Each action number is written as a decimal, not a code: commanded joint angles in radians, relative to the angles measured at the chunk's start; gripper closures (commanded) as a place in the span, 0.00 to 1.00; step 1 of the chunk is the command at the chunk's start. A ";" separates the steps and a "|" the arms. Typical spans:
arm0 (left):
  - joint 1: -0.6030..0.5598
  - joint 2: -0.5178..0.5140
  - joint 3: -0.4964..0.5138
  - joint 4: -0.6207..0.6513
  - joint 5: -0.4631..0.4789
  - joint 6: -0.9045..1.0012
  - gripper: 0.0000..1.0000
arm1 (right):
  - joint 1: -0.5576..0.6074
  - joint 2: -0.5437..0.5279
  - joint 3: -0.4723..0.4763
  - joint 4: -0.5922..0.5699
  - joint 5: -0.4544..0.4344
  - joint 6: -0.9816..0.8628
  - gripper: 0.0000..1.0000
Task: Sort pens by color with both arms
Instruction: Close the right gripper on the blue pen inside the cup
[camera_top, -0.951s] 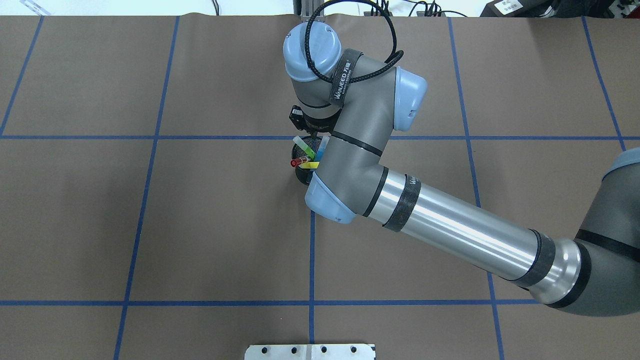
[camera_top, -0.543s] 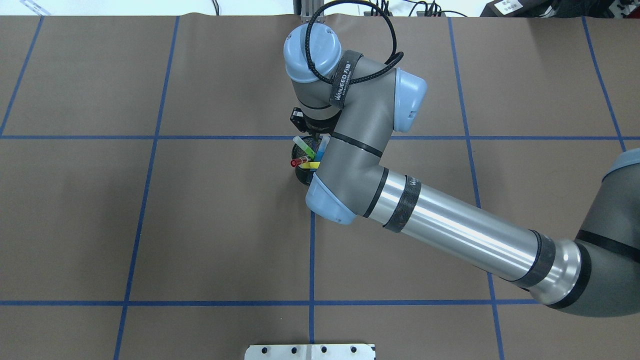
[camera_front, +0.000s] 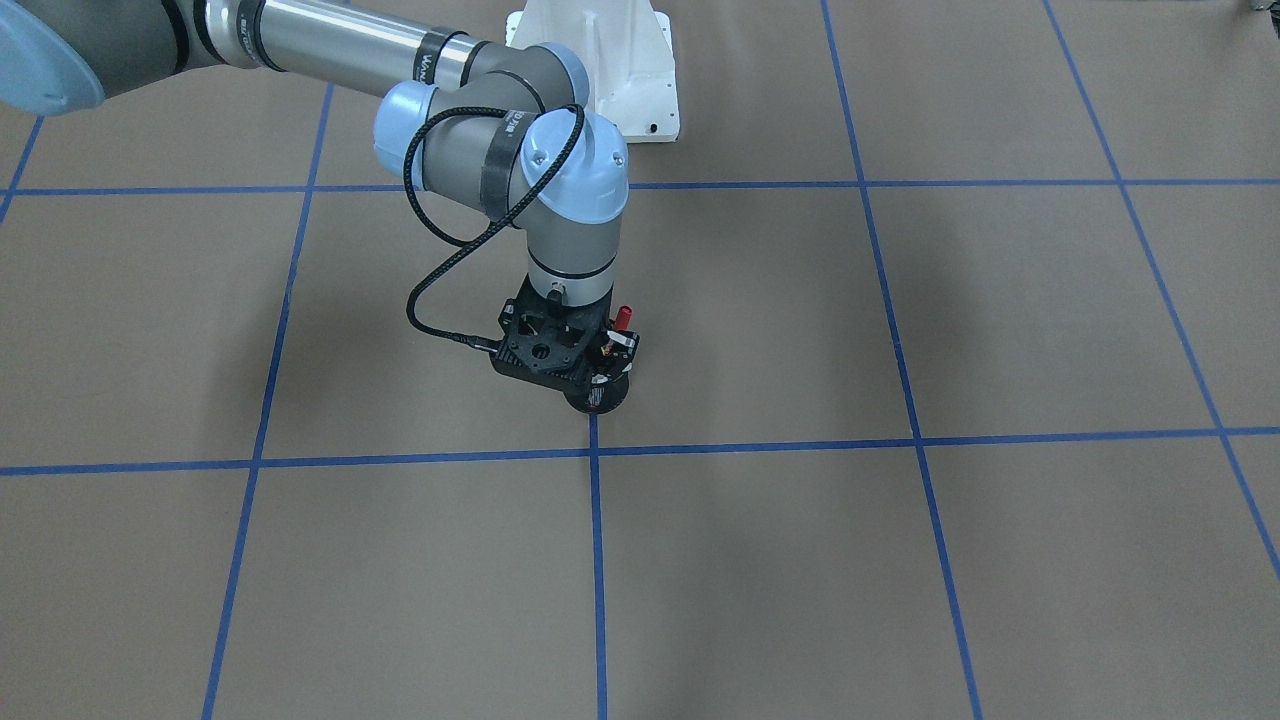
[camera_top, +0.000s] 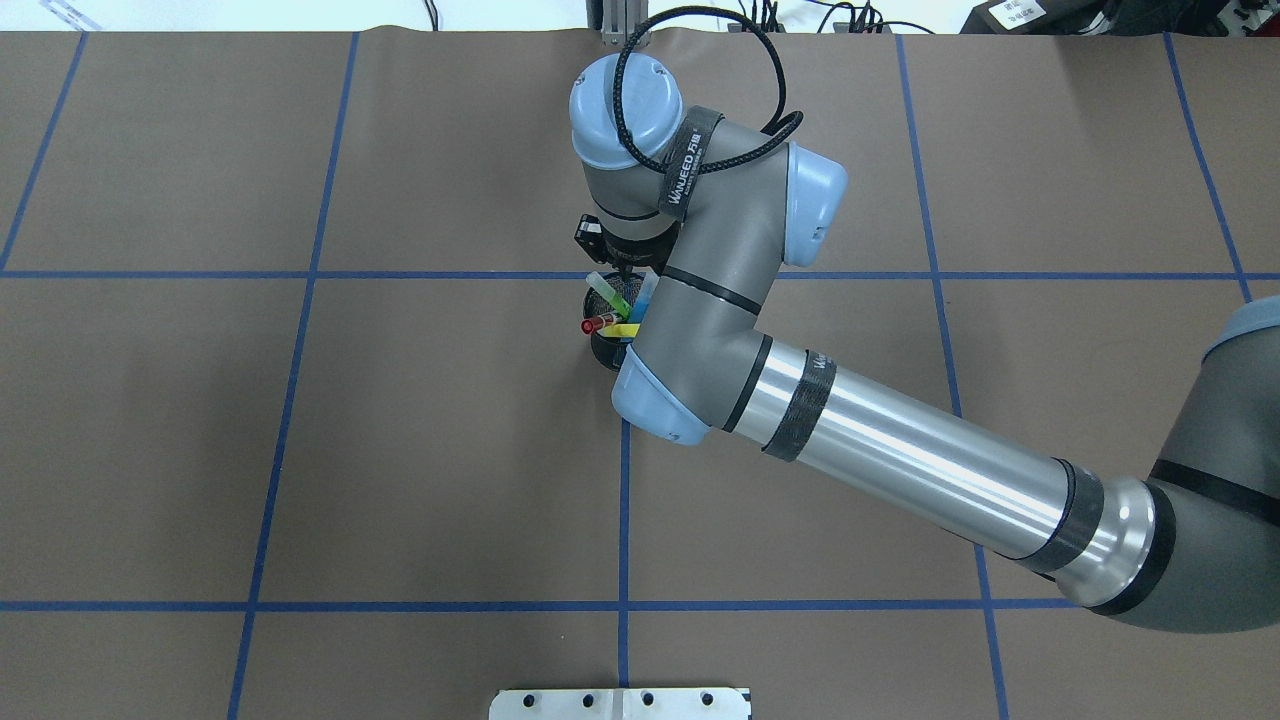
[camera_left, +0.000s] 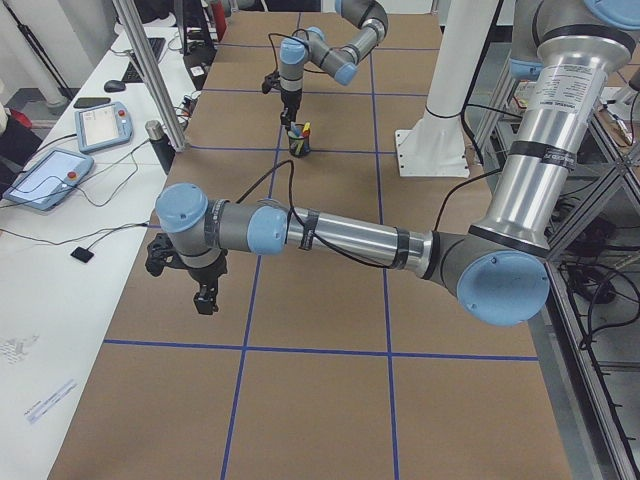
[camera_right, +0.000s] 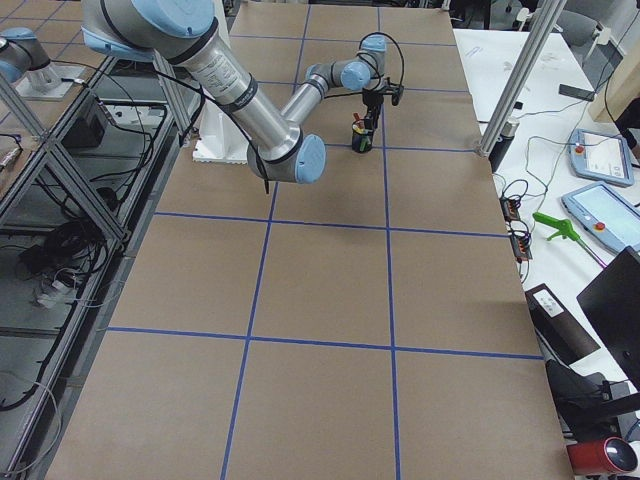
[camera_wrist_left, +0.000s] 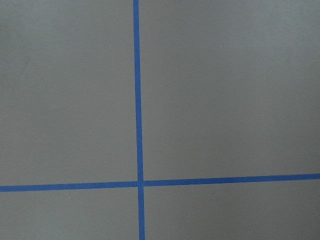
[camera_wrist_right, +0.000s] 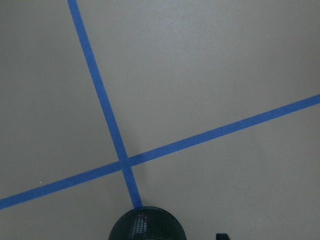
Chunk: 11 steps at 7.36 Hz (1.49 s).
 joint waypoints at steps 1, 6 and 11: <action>0.000 0.001 0.000 0.000 0.000 0.000 0.00 | 0.000 0.009 -0.002 0.005 0.012 0.006 0.48; -0.002 0.001 -0.002 0.000 -0.001 0.000 0.00 | -0.015 -0.008 0.026 -0.005 0.044 0.008 0.64; -0.003 0.001 -0.006 0.000 -0.001 0.000 0.00 | -0.014 -0.014 0.029 -0.022 0.042 0.000 0.65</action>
